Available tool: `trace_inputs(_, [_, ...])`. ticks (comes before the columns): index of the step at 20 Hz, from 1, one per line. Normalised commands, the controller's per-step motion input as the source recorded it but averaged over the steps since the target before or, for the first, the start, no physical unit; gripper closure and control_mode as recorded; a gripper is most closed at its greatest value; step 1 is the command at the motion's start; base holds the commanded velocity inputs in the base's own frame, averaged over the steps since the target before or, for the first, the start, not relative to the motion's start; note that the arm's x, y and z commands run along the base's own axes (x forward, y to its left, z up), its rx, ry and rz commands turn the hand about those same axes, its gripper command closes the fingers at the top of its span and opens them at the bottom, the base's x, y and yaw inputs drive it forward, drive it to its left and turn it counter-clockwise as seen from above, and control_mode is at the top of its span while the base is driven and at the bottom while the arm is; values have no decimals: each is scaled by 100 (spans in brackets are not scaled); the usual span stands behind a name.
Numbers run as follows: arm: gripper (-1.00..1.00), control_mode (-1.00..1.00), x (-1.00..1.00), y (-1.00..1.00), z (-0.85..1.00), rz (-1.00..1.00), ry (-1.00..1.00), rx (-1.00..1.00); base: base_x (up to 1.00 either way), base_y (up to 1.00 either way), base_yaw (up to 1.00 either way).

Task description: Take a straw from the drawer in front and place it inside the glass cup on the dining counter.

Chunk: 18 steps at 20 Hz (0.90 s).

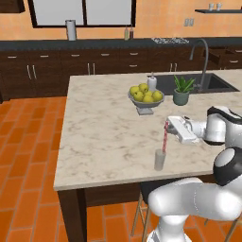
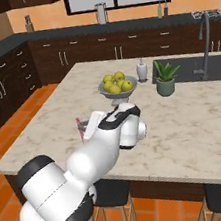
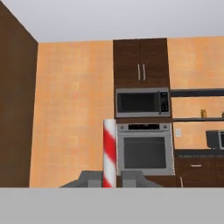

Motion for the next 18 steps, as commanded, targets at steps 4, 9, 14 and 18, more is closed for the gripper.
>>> trace_inputs(4, [100, -100, 31, 7, -11, 0, 0, 0, 0, 0, 0])
trace_inputs(9, [100, -100, 35, 13, -7, 0, 0, 0, 0, 0, 0])
trace_inputs(14, [100, -100, 6, 6, -1, 0, 0, 0, 0, 0, 0])
trace_inputs(18, [100, -100, -21, 0, 0, 0, -2, -1, 0, 0, 0])
